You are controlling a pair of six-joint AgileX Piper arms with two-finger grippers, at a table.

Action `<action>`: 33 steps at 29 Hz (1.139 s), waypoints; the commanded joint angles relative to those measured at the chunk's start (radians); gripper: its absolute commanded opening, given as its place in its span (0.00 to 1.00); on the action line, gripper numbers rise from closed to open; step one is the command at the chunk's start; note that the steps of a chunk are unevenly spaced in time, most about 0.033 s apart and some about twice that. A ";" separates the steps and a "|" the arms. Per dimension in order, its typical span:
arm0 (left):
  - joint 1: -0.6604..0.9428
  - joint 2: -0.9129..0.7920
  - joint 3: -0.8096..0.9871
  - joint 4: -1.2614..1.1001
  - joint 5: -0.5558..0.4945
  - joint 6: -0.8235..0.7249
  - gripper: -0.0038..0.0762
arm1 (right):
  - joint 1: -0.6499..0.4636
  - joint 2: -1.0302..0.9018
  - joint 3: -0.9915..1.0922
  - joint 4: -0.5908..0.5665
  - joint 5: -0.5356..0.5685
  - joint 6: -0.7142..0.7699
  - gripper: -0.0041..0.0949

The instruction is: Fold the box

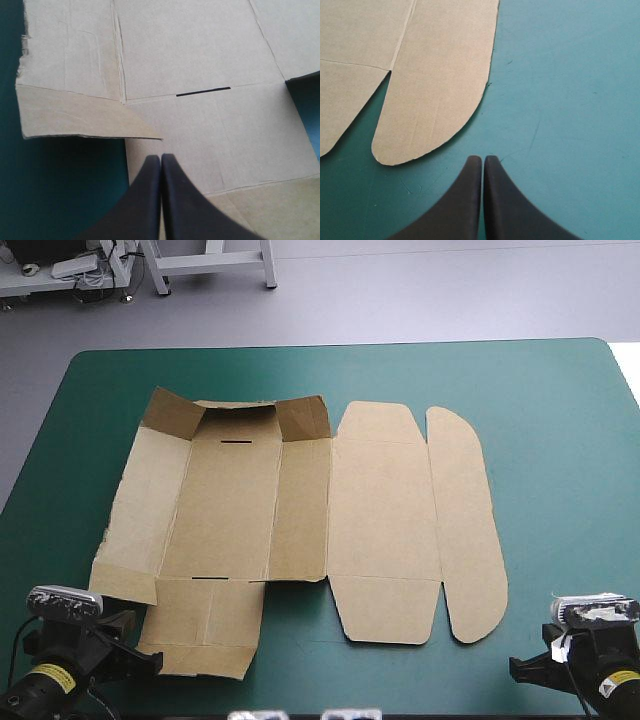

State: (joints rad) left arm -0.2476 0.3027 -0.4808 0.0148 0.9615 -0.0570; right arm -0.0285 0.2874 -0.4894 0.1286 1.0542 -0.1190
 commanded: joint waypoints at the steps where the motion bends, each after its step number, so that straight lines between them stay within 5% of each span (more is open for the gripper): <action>1: 0.000 0.012 -0.026 -0.008 -0.062 -0.003 0.04 | 0.004 0.012 -0.026 0.004 -0.050 -0.005 0.04; 21: 0.000 0.022 -0.047 0.008 -0.033 -0.002 0.04 | 0.004 0.012 -0.026 0.004 -0.050 -0.005 0.04; 33: 0.000 0.442 -0.615 0.012 0.096 0.057 0.04 | 0.004 0.012 -0.026 0.004 -0.050 -0.005 0.04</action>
State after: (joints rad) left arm -0.2476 0.6390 -0.9645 0.0263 1.1058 -0.0404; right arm -0.0285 0.2874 -0.4894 0.1286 1.0550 -0.1190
